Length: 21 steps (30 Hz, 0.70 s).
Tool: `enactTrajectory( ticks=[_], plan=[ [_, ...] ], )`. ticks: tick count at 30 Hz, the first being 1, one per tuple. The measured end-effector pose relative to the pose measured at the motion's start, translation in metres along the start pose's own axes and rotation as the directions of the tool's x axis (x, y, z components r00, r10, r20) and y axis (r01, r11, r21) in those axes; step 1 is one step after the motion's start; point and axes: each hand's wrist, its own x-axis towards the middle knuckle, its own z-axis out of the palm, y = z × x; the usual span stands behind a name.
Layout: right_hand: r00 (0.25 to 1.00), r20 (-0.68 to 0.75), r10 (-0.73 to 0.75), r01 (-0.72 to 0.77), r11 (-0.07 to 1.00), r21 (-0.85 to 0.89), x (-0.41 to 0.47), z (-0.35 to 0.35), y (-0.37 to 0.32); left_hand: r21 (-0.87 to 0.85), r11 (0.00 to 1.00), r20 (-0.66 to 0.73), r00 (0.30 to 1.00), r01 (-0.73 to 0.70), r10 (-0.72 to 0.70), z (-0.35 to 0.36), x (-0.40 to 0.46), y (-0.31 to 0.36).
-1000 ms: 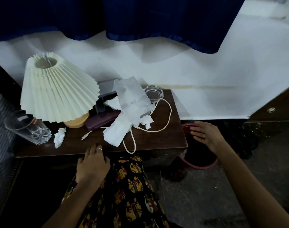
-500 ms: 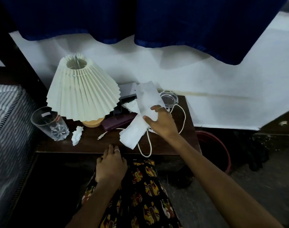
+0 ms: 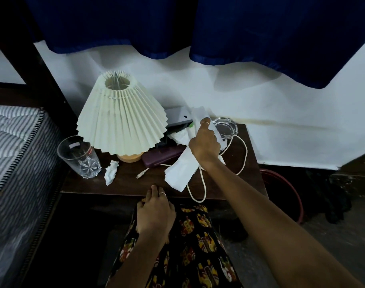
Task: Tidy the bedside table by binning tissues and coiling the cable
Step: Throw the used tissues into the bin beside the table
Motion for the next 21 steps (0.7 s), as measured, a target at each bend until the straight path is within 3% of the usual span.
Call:
enactTrajectory(
  ticks=[8, 15, 21],
  plan=[
    [0.975, -0.199, -0.099, 0.106, 0.994, 0.025, 0.01, -0.044, 0.011, 0.047, 0.999, 0.023, 1.0, 0.002, -0.003, 0.002, 0.002, 0.002],
    [0.924, -0.362, -0.122, 0.236, 0.928, 0.29, 0.015, -0.087, 0.04, 0.045, 0.999, 0.02, 1.0, -0.002, 0.001, 0.001, -0.001, 0.001],
    [0.899, -0.433, -0.064, 0.222, 0.92, 0.324, -0.01, -0.126, 0.104, 0.037, 0.999, 0.004, 1.0, -0.02, 0.02, -0.001, -0.002, -0.001]
  ],
)
